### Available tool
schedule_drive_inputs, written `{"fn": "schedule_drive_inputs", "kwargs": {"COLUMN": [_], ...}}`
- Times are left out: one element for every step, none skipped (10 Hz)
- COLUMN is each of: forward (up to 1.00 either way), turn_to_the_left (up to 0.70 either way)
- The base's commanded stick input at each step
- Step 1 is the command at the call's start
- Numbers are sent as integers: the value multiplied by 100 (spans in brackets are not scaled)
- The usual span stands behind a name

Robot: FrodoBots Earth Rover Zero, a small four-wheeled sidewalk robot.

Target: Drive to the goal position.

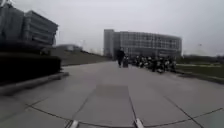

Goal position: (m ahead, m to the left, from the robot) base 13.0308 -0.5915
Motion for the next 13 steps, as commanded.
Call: {"fn": "schedule_drive_inputs", "kwargs": {"forward": [100, 100, 100, 100, 100, 100, 100, 100, 100, 100, 100, 100, 100], "turn_to_the_left": [1, 1, 1, 1, 1, 1, 1, 1, 1, 1, 41, 41, 41]}}
